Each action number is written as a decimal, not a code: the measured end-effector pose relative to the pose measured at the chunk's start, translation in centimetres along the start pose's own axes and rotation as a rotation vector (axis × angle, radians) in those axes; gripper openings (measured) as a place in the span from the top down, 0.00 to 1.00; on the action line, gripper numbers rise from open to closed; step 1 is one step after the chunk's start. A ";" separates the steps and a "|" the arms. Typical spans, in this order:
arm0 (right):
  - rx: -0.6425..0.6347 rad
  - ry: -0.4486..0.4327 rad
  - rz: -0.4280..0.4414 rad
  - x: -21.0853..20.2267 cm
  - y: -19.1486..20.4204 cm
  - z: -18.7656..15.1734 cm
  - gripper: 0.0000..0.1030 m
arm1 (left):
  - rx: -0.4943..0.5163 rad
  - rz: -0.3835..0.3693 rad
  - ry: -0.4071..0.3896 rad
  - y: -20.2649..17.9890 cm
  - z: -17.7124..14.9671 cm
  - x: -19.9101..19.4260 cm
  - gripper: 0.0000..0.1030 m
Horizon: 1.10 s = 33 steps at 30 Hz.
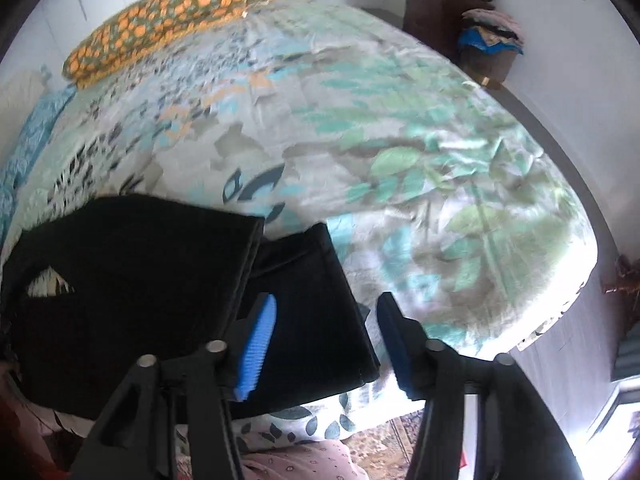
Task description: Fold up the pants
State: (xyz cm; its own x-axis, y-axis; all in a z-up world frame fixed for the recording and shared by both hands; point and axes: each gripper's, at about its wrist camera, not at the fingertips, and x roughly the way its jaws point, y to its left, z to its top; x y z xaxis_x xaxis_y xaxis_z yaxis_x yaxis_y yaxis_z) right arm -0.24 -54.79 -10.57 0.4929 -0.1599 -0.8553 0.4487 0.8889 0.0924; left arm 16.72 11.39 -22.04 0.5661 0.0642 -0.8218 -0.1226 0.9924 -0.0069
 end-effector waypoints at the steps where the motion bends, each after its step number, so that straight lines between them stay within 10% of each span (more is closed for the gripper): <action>1: 0.019 -0.031 0.030 -1.1 0.4 0.6 0.32 | -0.002 -0.002 0.003 0.0 0.1 0.0 0.00; 10: 0.089 -0.026 0.452 -1.9 13.3 -2.4 0.20 | -0.081 -0.094 0.050 0.0 -0.2 -3.0 0.01; 15: 0.031 0.045 0.517 1.8 20.5 -6.5 0.20 | 0.001 -0.091 0.035 -0.4 -1.4 -3.5 0.01; 24: -0.316 0.154 0.218 5.9 27.2 -10.6 0.20 | 0.055 -0.041 0.012 -0.8 -2.5 -2.5 0.00; 33: -0.247 0.172 0.265 6.4 25.6 -10.8 0.20 | 0.052 -0.045 0.008 -0.7 -2.5 -2.4 0.00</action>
State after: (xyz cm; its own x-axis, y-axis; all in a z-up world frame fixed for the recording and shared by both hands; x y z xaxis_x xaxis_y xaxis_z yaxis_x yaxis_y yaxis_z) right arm 6.35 -28.40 -19.19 0.4257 0.1444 -0.8933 0.1199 0.9695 0.2139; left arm 13.37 10.31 -21.46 0.5638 0.0190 -0.8257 -0.0548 0.9984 -0.0144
